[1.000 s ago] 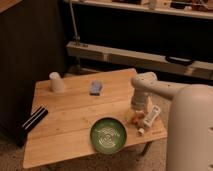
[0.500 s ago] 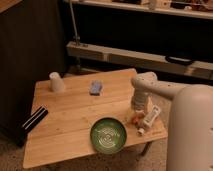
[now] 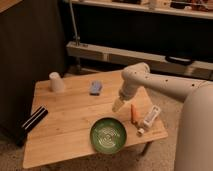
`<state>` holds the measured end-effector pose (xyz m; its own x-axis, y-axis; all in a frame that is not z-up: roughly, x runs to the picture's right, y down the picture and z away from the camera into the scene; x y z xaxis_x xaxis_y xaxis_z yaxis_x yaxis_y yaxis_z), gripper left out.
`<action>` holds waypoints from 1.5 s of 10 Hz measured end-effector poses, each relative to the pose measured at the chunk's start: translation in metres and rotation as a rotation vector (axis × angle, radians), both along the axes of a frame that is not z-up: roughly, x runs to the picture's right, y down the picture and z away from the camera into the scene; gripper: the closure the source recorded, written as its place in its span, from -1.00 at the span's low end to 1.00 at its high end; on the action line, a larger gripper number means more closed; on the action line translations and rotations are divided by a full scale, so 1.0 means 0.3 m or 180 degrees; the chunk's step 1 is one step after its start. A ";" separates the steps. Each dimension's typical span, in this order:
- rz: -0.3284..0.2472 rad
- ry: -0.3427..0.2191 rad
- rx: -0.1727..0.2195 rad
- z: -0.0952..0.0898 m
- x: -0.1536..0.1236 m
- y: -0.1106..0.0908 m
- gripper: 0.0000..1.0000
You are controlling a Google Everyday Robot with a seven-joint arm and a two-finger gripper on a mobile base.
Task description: Pick up the ceramic cup
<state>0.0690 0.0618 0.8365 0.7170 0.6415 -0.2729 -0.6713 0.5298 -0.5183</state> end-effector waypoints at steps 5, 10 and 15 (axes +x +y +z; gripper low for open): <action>-0.0007 -0.0026 0.0008 -0.002 -0.014 -0.006 -0.60; -0.0002 -0.0028 0.0006 -0.003 -0.015 -0.006 -0.60; -0.0069 -0.0296 0.0390 0.015 -0.088 -0.049 -0.60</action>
